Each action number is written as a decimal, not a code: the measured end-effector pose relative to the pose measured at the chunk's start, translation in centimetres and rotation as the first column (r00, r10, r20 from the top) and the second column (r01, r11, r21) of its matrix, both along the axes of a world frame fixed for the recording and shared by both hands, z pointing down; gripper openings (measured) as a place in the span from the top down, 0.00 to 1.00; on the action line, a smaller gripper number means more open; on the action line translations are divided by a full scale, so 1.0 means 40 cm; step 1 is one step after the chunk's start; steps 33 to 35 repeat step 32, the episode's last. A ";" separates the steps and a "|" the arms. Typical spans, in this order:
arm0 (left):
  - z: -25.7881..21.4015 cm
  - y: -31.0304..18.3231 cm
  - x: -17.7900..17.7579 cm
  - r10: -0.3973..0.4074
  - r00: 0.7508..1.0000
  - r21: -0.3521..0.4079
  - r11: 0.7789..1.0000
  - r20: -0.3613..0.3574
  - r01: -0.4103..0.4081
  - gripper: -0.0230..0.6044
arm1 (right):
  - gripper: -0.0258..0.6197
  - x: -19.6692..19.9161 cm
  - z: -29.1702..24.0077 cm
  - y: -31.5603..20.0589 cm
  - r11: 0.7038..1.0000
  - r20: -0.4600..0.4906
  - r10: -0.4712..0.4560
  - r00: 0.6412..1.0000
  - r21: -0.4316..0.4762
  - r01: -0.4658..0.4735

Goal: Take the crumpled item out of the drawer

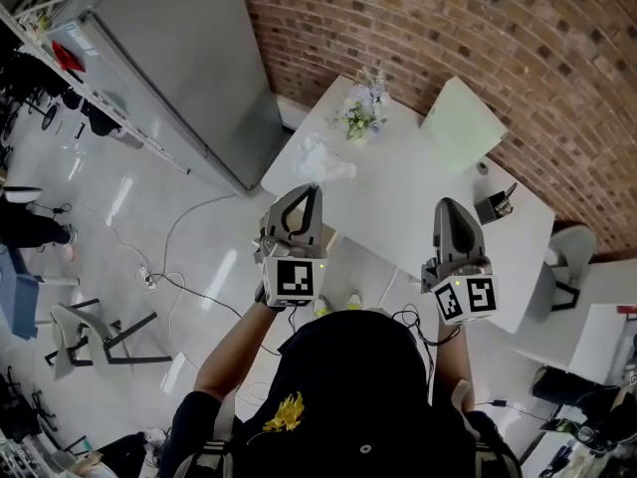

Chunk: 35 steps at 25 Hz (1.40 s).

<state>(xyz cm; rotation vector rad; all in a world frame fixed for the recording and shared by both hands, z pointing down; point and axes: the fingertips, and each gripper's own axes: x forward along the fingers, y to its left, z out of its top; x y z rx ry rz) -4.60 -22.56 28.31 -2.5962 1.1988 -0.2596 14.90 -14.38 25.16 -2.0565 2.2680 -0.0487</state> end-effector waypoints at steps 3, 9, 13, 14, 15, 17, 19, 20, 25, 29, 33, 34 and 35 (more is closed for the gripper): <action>-0.025 -0.004 0.015 0.010 1.000 0.011 1.000 -0.005 -0.010 0.93 | 0.92 0.011 -0.004 0.000 1.000 0.003 0.008 1.000 0.004 -0.008; -0.049 0.001 0.018 0.019 1.000 0.029 0.999 -0.014 -0.018 0.93 | 0.92 -0.001 0.004 -0.003 1.000 -0.093 0.008 0.996 -0.018 -0.009; -0.062 0.010 0.021 0.025 1.000 0.031 0.999 -0.019 -0.025 0.93 | 0.92 -0.015 0.005 -0.006 1.000 -0.137 0.003 0.991 -0.026 -0.006; -0.064 0.012 0.022 0.027 0.999 0.032 0.999 -0.019 -0.026 0.93 | 0.92 -0.015 0.006 -0.007 1.000 -0.140 0.004 0.990 -0.029 -0.008; -0.066 0.013 0.023 0.028 0.999 0.032 0.999 -0.021 -0.028 0.93 | 0.92 -0.015 0.007 -0.007 0.999 -0.142 0.005 0.990 -0.032 -0.009; -0.071 0.013 0.023 0.031 0.999 0.030 0.999 -0.029 -0.030 0.93 | 0.92 -0.014 0.008 -0.009 0.999 -0.148 0.006 0.989 -0.034 -0.011; -0.081 0.015 0.023 0.035 0.999 0.034 0.999 -0.036 -0.033 0.93 | 0.92 -0.014 0.007 -0.009 0.999 -0.152 0.007 0.988 -0.036 -0.013; -0.087 0.017 0.023 0.037 0.999 0.039 0.999 -0.037 -0.036 0.93 | 0.92 -0.013 0.007 -0.008 0.999 -0.153 0.007 0.988 -0.036 -0.013; -0.114 0.031 0.028 0.050 0.998 0.067 0.997 -0.037 -0.048 0.93 | 0.92 -0.020 0.011 -0.005 0.999 -0.162 -0.003 0.987 -0.042 -0.003; -0.113 0.035 0.025 0.046 0.998 0.067 0.997 -0.038 -0.044 0.93 | 0.92 -0.031 0.018 -0.005 0.999 -0.171 -0.016 0.985 -0.046 0.008; -0.104 0.038 0.022 0.041 0.998 0.052 0.998 -0.037 -0.039 0.93 | 0.92 -0.030 0.022 -0.003 0.999 -0.178 -0.015 0.984 -0.047 0.007; -0.104 0.038 0.022 0.041 0.998 0.052 0.998 -0.037 -0.039 0.93 | 0.92 -0.030 0.022 -0.003 0.999 -0.178 -0.015 0.984 -0.047 0.007; -0.104 0.038 0.022 0.041 0.998 0.052 0.998 -0.037 -0.039 0.93 | 0.92 -0.030 0.022 -0.003 0.999 -0.178 -0.015 0.984 -0.047 0.007</action>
